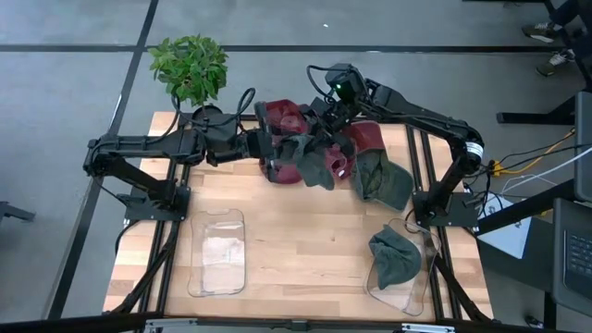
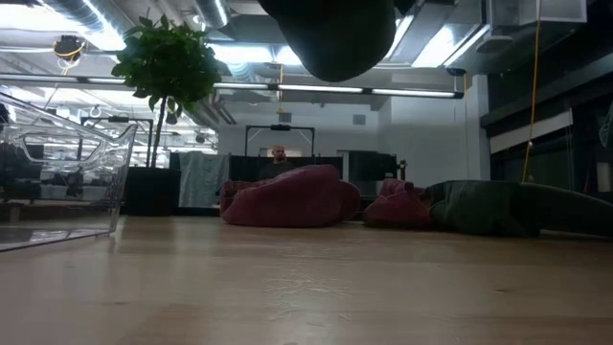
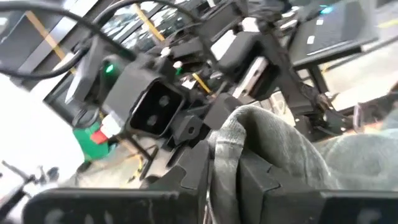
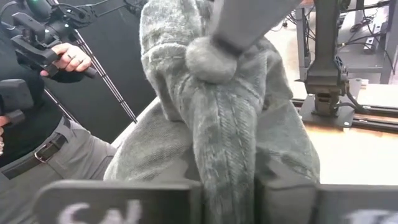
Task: Pick & Place hat
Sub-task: Put the left gray cap into the right transparent bin
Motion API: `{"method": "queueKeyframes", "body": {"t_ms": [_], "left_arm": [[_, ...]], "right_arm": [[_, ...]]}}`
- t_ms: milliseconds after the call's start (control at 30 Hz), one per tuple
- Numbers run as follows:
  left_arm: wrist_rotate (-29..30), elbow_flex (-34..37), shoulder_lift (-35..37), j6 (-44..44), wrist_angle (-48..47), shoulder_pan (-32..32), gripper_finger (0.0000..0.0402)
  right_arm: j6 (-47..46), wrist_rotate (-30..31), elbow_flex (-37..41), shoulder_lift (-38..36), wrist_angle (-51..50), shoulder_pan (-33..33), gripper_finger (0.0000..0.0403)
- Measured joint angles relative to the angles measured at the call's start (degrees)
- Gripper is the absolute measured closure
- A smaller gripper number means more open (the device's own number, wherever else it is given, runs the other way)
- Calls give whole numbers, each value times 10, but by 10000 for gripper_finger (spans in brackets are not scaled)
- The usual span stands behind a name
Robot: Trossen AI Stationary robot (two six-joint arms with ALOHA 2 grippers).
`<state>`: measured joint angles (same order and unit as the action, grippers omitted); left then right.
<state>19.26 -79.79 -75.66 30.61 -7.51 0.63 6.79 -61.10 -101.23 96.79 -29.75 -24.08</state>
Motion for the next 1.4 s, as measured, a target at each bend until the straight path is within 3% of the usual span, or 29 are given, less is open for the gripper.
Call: {"method": "queueKeyframes", "body": {"t_ms": [133,400,600,700,1000,1267,1400], "left_arm": [[49,0,0,-46,-1,0,329],[63,0,5,-115,-32,0,274],[125,-1,13,-213,-84,0,227],[128,-1,16,-248,-111,0,214],[129,-1,15,-360,-172,0,210],[125,-1,15,-430,-201,-5,218],[119,-1,15,-426,-201,-6,219]], "right_arm": [[15,1,0,0,-14,-6,389],[43,22,0,0,-68,-22,374],[75,118,0,0,-119,-42,390],[71,166,1,0,-141,-53,381],[51,341,1,-25,-196,-62,386],[23,409,4,-106,-273,-60,379],[-19,484,30,-160,-285,-38,381]]}}
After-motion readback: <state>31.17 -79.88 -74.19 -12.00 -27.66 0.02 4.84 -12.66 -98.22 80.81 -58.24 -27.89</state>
